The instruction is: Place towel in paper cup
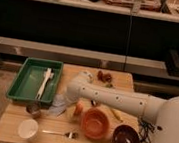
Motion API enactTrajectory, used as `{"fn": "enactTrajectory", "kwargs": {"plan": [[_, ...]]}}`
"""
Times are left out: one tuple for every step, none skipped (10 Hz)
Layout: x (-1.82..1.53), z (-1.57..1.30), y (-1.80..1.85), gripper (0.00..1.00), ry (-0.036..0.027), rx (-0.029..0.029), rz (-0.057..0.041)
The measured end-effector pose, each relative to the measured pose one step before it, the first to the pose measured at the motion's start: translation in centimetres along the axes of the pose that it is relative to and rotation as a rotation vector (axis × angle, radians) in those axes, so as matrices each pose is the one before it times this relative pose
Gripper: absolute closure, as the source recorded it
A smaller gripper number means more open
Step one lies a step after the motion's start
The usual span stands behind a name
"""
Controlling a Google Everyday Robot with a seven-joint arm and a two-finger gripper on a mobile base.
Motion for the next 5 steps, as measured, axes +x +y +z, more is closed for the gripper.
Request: {"fn": "enactTrajectory", "kwargs": {"plan": [[-0.092, 0.394, -0.013, 0.20, 0.01131, -0.00377, 0.00455], [-0.227, 0.409, -0.024, 0.20, 0.00678, -0.00429, 0.00406], [-0.265, 0.496, 0.016, 0.20, 0.00410, -0.00777, 0.00388], [0.118, 0.655, 0.054, 0.20, 0.00845, -0.00939, 0.00753], [0.093, 0.506, 0.005, 0.20, 0.00201, -0.00702, 0.01112]]}}
